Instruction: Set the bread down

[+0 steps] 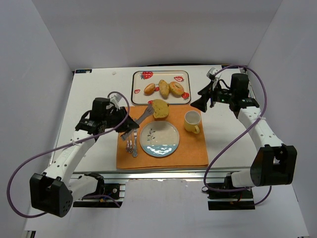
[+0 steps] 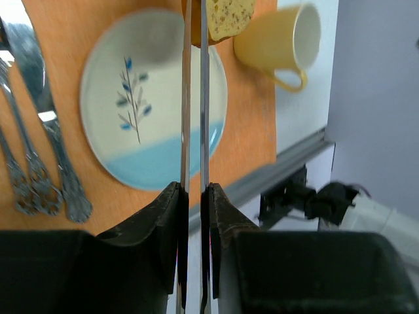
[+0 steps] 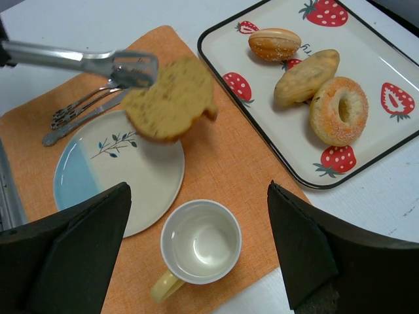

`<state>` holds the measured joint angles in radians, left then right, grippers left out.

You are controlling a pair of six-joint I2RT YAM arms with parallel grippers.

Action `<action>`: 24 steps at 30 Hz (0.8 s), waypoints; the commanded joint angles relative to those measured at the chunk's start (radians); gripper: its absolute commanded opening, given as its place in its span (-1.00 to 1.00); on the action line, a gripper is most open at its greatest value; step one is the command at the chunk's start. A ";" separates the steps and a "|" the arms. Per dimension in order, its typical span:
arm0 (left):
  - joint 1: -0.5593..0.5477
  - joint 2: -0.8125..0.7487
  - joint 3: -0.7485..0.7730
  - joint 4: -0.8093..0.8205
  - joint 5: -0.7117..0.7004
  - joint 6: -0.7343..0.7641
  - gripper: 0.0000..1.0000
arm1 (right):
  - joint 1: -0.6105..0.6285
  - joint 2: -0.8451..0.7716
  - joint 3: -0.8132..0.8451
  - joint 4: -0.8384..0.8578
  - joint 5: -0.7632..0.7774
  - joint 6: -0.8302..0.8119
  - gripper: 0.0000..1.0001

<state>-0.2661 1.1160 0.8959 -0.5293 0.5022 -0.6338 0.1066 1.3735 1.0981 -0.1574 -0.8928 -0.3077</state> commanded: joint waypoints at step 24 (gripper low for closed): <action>-0.170 -0.058 -0.097 -0.167 0.024 0.033 -0.14 | -0.004 0.027 0.069 0.004 -0.011 -0.010 0.77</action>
<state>-0.4297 1.0653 0.7841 -0.6872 0.5289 -0.6197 0.1066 1.3960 1.1244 -0.1608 -0.8928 -0.3149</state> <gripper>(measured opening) 0.421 0.886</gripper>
